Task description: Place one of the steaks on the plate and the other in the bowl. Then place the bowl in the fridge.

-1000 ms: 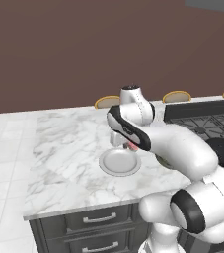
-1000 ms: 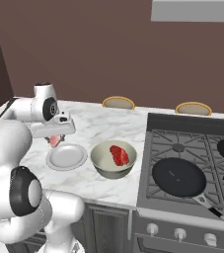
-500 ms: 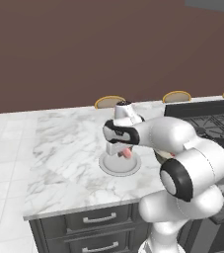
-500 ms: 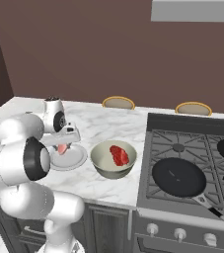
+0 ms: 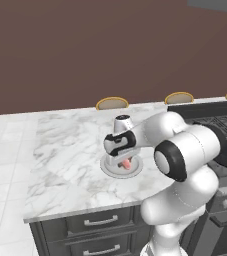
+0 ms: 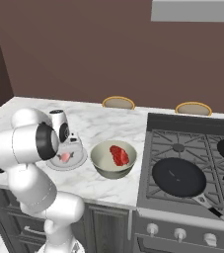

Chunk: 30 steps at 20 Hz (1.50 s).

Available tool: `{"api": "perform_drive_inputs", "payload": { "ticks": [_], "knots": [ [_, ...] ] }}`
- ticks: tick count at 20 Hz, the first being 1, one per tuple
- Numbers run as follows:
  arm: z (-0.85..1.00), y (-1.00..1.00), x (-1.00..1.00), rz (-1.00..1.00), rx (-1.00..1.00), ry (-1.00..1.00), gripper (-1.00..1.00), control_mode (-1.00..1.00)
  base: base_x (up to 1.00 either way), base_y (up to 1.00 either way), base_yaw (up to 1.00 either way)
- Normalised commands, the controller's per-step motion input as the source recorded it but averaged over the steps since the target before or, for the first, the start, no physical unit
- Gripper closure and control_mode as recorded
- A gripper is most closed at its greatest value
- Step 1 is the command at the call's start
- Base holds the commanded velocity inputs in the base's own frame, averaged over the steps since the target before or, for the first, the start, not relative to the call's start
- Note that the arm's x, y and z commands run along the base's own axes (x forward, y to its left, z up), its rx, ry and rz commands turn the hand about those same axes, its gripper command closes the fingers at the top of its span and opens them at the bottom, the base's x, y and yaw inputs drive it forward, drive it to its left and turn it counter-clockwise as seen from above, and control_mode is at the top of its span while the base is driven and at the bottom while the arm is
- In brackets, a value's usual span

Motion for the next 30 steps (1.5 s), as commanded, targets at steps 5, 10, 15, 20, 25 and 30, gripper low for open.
{"api": "perform_drive_inputs", "payload": {
  "ticks": [5,10,15,20,25,30],
  "knots": [
    [-0.27,0.0,0.0,0.0,0.0,-0.01,1.0,-1.0,0.0,0.0,0.0],
    [-0.18,0.0,0.0,0.0,0.0,-0.02,-1.0,-1.0,0.0,0.0,0.0],
    [-0.06,0.01,0.0,0.0,0.0,-0.04,-1.0,-1.0,0.0,0.0,0.0],
    [0.22,0.0,0.0,0.0,-0.03,-0.07,-1.0,-1.0,0.0,0.0,0.0],
    [0.2,0.0,0.0,0.0,-0.05,-0.01,-1.0,-1.0,0.0,0.0,0.0],
    [0.79,-0.12,-0.05,-0.07,-0.06,-0.01,-1.0,-1.0,0.0,0.0,0.0]
  ]
}}
